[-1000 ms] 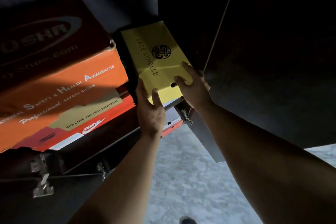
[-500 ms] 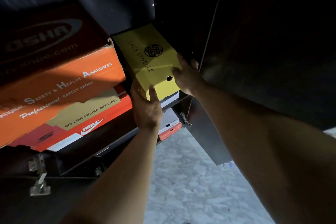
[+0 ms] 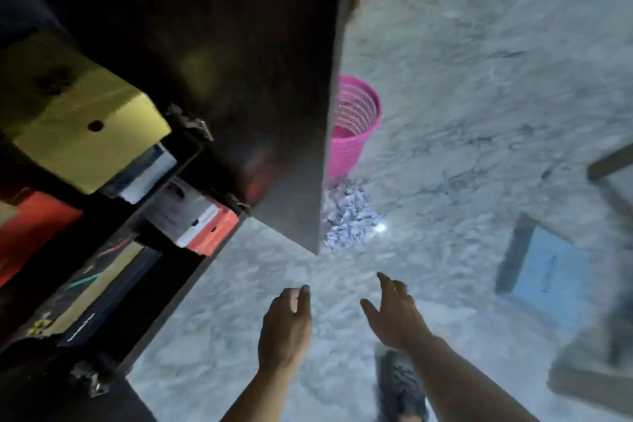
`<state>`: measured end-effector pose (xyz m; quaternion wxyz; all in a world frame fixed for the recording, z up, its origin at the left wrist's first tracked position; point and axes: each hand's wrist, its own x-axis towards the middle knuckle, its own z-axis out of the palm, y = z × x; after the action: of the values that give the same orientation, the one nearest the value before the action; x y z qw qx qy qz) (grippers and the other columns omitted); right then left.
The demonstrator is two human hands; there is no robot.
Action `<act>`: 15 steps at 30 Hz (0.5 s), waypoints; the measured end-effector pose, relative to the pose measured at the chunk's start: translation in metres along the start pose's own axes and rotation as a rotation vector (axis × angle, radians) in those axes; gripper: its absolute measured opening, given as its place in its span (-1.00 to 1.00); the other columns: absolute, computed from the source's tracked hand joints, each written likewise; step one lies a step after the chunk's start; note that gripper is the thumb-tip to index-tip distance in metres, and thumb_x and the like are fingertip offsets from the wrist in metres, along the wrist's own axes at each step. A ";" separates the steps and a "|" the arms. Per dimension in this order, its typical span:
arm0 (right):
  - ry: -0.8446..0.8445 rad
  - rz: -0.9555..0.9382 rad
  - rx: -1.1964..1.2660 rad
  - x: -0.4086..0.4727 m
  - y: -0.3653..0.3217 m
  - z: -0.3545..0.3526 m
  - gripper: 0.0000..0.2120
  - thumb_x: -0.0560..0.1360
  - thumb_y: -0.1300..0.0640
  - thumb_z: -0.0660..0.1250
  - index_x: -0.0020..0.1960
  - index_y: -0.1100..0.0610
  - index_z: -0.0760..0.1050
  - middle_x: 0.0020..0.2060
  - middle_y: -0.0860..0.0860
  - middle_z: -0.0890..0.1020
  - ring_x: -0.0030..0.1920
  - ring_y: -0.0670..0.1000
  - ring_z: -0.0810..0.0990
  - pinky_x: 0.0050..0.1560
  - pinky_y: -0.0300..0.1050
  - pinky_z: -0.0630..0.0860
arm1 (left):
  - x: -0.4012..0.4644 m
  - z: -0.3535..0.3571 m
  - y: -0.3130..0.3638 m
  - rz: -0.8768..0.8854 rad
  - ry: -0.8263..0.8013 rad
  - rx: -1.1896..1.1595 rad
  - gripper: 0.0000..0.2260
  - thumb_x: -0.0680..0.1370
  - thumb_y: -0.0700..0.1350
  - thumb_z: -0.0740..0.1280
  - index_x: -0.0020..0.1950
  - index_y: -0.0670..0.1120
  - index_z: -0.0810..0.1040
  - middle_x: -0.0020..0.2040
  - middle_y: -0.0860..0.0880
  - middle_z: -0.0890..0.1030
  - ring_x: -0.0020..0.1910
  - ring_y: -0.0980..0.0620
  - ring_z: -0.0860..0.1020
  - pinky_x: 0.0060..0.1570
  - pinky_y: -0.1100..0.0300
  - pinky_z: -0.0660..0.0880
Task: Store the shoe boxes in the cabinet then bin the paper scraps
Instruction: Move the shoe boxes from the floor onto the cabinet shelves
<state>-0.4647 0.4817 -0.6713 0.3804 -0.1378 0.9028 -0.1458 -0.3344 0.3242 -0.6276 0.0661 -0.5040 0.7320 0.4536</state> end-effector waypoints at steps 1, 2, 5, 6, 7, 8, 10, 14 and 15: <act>0.004 0.073 0.024 -0.002 0.031 -0.012 -0.27 0.63 -0.18 0.22 0.66 0.02 -0.01 0.58 0.20 0.16 0.52 0.31 0.28 0.47 0.14 0.33 | -0.004 0.023 0.014 0.020 -0.053 0.021 -0.68 0.66 0.19 0.13 0.09 0.04 0.58 0.15 -0.05 0.66 0.17 -0.08 0.60 0.07 0.08 0.49; 0.013 0.136 0.055 -0.002 0.061 -0.025 -0.27 0.63 -0.16 0.22 0.66 0.03 -0.02 0.58 0.20 0.16 0.52 0.30 0.28 0.47 0.13 0.31 | -0.006 0.044 0.029 0.024 -0.109 0.045 -0.70 0.66 0.18 0.14 0.08 0.05 0.58 0.16 -0.05 0.66 0.20 -0.09 0.59 0.06 0.09 0.46; 0.086 0.338 0.214 0.004 0.151 -0.068 -0.28 0.63 -0.14 0.21 0.66 0.01 -0.03 0.57 0.17 0.17 0.52 0.25 0.28 0.47 0.12 0.32 | -0.004 0.117 0.075 0.022 -0.273 0.127 -0.69 0.66 0.21 0.12 0.07 0.05 0.54 0.09 -0.02 0.63 0.16 -0.10 0.57 0.02 0.10 0.40; 0.120 0.406 0.277 0.009 0.181 -0.082 -0.29 0.63 -0.14 0.21 0.66 0.02 -0.02 0.56 0.17 0.19 0.52 0.24 0.30 0.46 0.13 0.33 | -0.001 0.143 0.090 0.030 -0.305 0.161 -0.68 0.65 0.23 0.12 0.07 0.05 0.53 0.05 -0.01 0.62 0.11 -0.09 0.57 0.03 0.08 0.41; 0.153 0.469 0.339 0.016 0.210 -0.095 -0.29 0.63 -0.13 0.21 0.66 0.02 -0.01 0.56 0.17 0.21 0.51 0.25 0.32 0.45 0.14 0.35 | 0.003 0.170 0.102 0.037 -0.331 0.195 -0.68 0.64 0.24 0.13 0.07 0.06 0.53 0.02 -0.01 0.61 0.07 -0.08 0.56 0.04 0.07 0.43; 0.188 0.530 0.404 0.024 0.240 -0.107 -0.30 0.63 -0.13 0.22 0.65 0.04 0.00 0.55 0.18 0.23 0.50 0.26 0.33 0.45 0.14 0.36 | 0.009 0.200 0.115 0.045 -0.362 0.229 -0.69 0.64 0.23 0.14 0.08 0.06 0.54 0.03 -0.02 0.63 0.08 -0.09 0.57 0.06 0.07 0.45; 0.247 0.625 0.508 0.042 0.297 -0.128 -0.30 0.63 -0.12 0.23 0.65 0.07 0.03 0.53 0.21 0.26 0.49 0.28 0.35 0.45 0.15 0.37 | 0.022 0.260 0.140 0.063 -0.433 0.262 -0.70 0.64 0.21 0.18 0.12 0.03 0.55 0.07 -0.03 0.62 0.17 -0.11 0.58 0.09 0.08 0.43; 0.341 0.768 0.658 0.086 0.410 -0.153 -0.31 0.63 -0.09 0.29 0.62 0.13 0.12 0.50 0.27 0.31 0.48 0.31 0.36 0.44 0.17 0.36 | 0.056 0.391 0.184 0.099 -0.561 0.376 -0.58 0.66 0.17 0.17 0.01 -0.18 0.56 -0.06 -0.23 0.59 0.14 -0.25 0.59 0.06 -0.02 0.47; 0.358 0.787 0.688 0.099 0.436 -0.157 -0.32 0.62 -0.09 0.30 0.62 0.14 0.14 0.50 0.28 0.33 0.48 0.31 0.36 0.44 0.15 0.36 | 0.066 0.423 0.192 0.104 -0.571 0.383 -0.54 0.67 0.15 0.17 -0.04 -0.24 0.56 -0.08 -0.29 0.60 0.13 -0.29 0.59 -0.01 0.00 0.47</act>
<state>-0.7056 0.8717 -0.7914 0.2697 0.3691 0.8371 -0.3005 -0.6721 0.6042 -0.7943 0.3382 -0.2973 0.7805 0.4336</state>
